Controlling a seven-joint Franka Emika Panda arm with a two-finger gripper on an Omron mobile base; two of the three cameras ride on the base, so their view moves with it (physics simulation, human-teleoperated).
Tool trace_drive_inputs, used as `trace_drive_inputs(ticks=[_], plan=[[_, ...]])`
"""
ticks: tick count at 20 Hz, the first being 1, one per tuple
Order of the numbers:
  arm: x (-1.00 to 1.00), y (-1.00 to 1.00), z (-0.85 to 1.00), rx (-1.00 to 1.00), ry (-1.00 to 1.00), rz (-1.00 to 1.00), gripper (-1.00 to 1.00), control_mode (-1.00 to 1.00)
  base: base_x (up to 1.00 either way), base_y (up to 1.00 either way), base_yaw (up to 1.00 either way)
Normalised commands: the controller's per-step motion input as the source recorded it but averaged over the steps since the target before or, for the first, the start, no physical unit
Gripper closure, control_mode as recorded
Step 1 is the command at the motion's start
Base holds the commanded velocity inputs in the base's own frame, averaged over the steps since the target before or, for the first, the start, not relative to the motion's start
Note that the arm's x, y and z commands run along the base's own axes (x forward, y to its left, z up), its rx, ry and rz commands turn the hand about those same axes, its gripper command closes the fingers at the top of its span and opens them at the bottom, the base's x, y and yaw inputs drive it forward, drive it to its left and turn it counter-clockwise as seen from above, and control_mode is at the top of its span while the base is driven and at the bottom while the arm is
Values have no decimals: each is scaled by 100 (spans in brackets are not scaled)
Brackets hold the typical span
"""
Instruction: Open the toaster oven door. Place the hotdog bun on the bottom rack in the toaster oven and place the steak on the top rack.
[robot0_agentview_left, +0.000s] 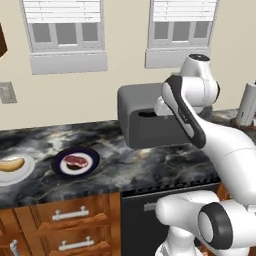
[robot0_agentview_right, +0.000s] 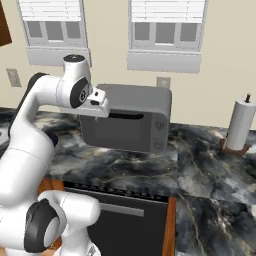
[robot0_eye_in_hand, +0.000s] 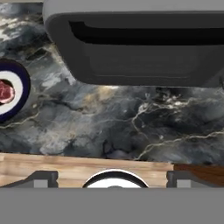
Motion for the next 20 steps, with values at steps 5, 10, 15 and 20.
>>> trace_drive_inputs(ticks=[5,10,15,20], plan=[[0,0,0,0,0,0,-100,100,4,97,0],[0,0,0,0,0,0,-100,100,19,80,0],[0,0,0,0,0,0,-100,100,70,34,-1],[0,0,0,0,0,0,-100,100,66,-4,0]])
